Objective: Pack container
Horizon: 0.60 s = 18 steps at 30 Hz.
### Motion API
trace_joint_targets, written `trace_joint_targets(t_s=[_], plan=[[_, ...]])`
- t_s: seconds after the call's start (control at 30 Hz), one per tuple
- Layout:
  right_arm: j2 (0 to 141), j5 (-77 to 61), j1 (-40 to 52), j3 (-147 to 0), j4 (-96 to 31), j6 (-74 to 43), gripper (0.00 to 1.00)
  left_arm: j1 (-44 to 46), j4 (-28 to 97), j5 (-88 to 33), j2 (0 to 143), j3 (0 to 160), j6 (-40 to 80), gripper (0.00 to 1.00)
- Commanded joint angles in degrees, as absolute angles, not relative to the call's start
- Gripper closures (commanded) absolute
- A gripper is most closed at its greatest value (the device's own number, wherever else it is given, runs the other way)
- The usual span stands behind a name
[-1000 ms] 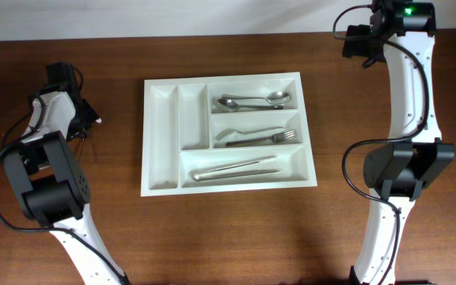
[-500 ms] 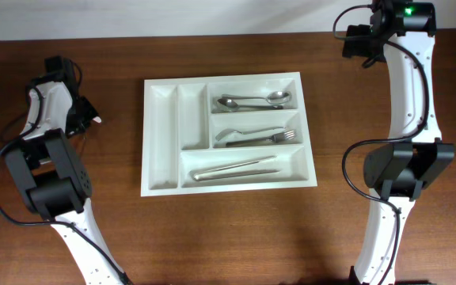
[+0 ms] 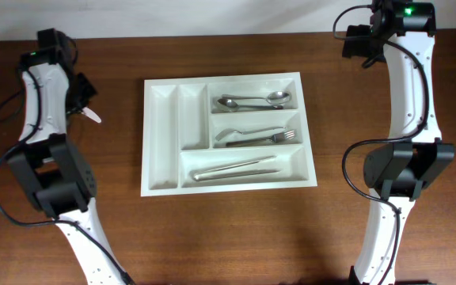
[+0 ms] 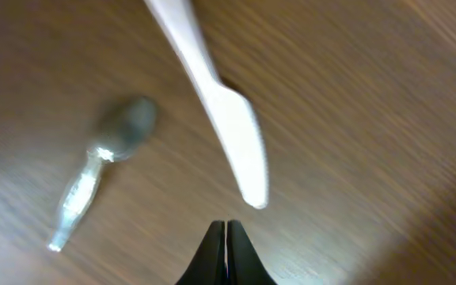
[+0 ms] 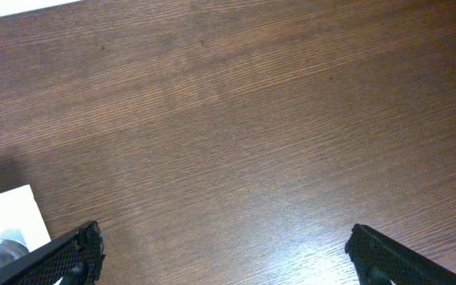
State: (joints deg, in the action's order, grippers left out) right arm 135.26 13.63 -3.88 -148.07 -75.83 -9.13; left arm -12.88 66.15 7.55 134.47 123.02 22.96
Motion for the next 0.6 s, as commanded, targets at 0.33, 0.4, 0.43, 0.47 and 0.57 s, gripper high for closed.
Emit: trace_joint_targets(t_s=[0.33, 0.4, 0.43, 0.47, 0.57], plan=[[134.4, 13.7, -3.8, -148.8, -75.7, -10.0, 0.01, 4.7, 67.4, 5.3, 134.4, 125.0, 24.1, 0.98], [134.4, 13.7, -3.8, -148.8, -75.7, -10.0, 0.01, 5.8, 67.3, 6.3, 134.4, 125.0, 24.7, 0.98], [134.4, 13.7, -3.8, -148.8, -75.7, -10.0, 0.01, 6.1, 67.3, 6.5, 134.4, 125.0, 24.9, 0.98], [134.4, 13.7, -3.8, -148.8, -75.7, -10.0, 0.01, 6.3, 67.2, 6.5, 134.4, 125.0, 24.9, 0.98], [134.4, 13.7, -3.8, -148.8, -75.7, -10.0, 0.01, 6.5, 66.6, 6.4, 134.4, 125.0, 25.3, 0.98]])
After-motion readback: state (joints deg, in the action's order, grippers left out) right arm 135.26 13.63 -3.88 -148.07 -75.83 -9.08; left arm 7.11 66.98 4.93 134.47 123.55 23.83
